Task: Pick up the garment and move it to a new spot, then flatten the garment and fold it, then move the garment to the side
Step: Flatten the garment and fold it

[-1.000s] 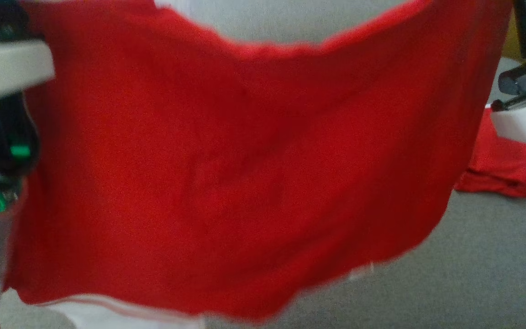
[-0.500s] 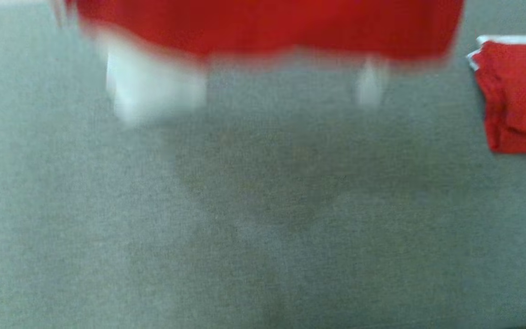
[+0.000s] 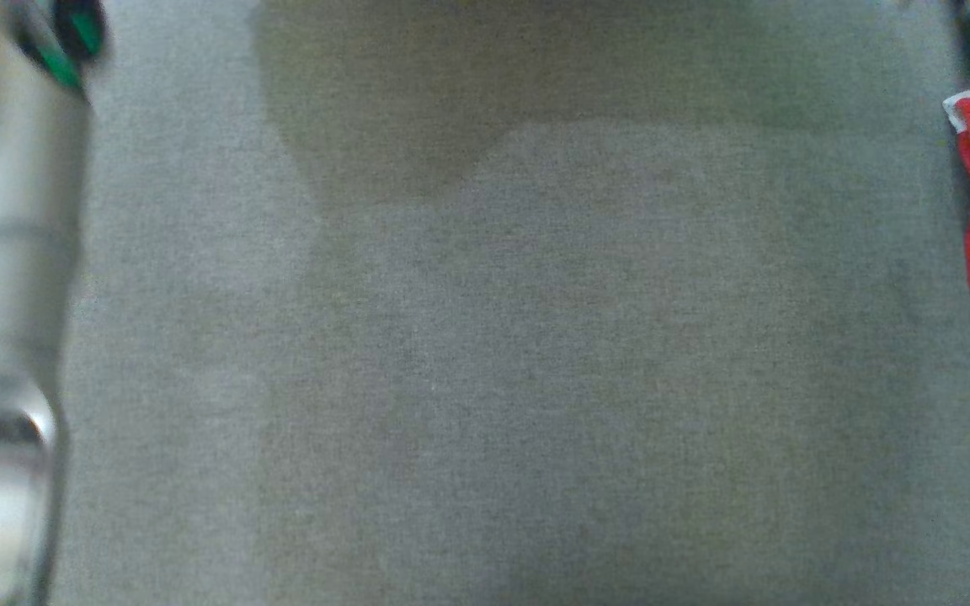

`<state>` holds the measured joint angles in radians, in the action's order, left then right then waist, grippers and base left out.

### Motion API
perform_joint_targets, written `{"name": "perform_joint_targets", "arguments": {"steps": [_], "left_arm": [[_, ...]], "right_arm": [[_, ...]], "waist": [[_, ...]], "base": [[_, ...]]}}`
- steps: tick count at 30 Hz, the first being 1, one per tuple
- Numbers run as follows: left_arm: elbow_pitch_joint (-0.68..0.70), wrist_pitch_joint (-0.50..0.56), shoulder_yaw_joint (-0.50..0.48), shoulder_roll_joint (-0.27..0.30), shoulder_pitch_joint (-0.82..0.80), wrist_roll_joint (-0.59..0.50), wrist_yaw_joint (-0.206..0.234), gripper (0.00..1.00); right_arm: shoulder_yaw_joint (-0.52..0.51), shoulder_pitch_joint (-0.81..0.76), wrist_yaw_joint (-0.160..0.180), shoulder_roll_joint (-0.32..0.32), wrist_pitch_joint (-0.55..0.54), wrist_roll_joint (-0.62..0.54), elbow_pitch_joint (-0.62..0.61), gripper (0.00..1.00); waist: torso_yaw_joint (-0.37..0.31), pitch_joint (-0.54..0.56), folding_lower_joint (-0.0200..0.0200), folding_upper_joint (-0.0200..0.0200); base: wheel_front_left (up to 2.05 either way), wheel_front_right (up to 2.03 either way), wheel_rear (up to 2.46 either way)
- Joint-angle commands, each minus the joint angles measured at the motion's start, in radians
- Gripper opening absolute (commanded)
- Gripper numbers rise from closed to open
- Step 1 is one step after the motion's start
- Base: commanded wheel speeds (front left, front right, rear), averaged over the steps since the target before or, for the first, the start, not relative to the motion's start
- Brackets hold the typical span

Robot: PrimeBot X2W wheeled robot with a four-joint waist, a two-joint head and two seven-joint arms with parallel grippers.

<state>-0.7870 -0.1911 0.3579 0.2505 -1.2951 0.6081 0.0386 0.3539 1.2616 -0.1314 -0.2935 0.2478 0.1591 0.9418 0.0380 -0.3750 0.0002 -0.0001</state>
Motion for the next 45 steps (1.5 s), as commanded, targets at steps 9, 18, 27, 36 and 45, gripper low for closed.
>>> {"name": "perform_joint_targets", "arguments": {"steps": [9,18,27,36,45], "left_arm": [[-0.001,-0.040,0.022,0.029,0.337,0.037,-0.063,0.00],[0.235,0.025,0.064,0.089,0.658,0.047,-0.036,0.00],[0.540,0.119,0.072,0.154,0.884,0.062,0.061,0.00],[0.761,0.184,0.066,0.219,1.050,0.069,0.142,0.00],[0.947,0.234,0.061,0.283,1.207,0.071,0.213,0.00]], "right_arm": [[0.334,-0.271,0.001,-0.064,-0.124,0.244,0.002,0.00],[0.564,-0.433,0.001,-0.279,-0.267,0.546,-0.248,0.00],[0.611,-0.561,0.001,-0.372,-0.288,0.643,-0.379,0.00],[0.619,-0.660,0.001,-0.421,-0.319,0.677,-0.479,0.00],[0.594,-0.758,0.001,-0.492,-0.396,0.729,-0.610,0.00]], "waist": [[0.015,0.077,-0.0002,0.0001],[0.017,0.204,-0.0002,0.0001],[0.013,0.301,-0.0002,0.0001],[0.007,0.371,-0.0002,0.0001],[0.004,0.422,-0.0002,0.0001]], "base": [[0.00,0.00,0.00],[0.00,0.00,0.00],[0.00,0.00,0.00],[0.00,0.00,0.00],[0.00,0.00,0.00]]}}
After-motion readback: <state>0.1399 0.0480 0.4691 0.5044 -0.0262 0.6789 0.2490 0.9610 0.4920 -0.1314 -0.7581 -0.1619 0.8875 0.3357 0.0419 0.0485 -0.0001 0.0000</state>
